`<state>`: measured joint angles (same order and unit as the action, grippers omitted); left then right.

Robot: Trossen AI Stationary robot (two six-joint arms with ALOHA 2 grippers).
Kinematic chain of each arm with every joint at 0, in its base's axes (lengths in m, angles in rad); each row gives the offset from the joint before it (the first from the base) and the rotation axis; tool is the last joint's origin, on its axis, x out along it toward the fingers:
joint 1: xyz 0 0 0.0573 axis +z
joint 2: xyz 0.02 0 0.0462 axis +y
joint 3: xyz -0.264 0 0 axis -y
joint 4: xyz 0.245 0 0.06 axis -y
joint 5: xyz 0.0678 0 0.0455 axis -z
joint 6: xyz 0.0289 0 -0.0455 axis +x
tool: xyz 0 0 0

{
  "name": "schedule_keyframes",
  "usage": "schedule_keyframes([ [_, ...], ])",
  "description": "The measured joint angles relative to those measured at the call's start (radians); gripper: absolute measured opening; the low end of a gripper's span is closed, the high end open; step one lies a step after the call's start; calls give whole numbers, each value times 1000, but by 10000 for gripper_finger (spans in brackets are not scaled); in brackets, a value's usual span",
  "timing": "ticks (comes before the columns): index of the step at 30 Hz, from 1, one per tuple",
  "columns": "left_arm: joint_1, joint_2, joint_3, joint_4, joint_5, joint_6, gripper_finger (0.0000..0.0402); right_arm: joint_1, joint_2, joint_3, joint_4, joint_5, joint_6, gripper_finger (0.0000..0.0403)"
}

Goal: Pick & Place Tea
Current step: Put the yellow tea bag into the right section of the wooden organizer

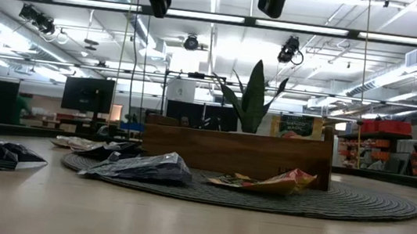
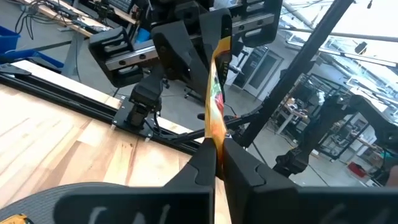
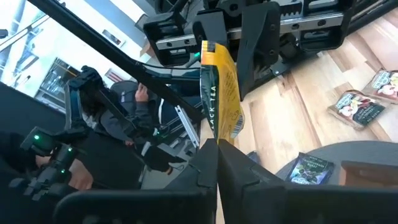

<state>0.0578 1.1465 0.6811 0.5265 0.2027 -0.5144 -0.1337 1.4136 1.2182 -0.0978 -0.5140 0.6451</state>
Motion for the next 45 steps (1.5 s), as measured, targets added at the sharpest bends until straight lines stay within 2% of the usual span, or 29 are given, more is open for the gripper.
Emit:
schedule_keyframes([
  [14, 2, -2, 0, -6, 4, -73, 9, -49, -90, 0, -58, 36, -108, 126],
  [20, 3, -2, 0, -35, 7, -130, 9, -26, -114, 0, -57, 204, -168, 132],
  [25, 13, -3, 0, -56, 7, -194, 9, 14, -110, 0, -27, 238, -156, 136],
  [32, 20, -3, 0, -53, 5, -238, 9, 54, -84, 0, -74, 347, -148, 218],
  [36, 20, -3, 0, -53, 5, -235, 9, 54, -56, 0, -74, 347, -90, 262],
  [40, 20, -3, 0, -53, 5, -235, 9, 54, -39, 0, -70, 347, -76, 269],
  [45, 20, -3, 0, -53, 5, -238, 10, 60, -37, 0, -56, 342, -59, 250],
])
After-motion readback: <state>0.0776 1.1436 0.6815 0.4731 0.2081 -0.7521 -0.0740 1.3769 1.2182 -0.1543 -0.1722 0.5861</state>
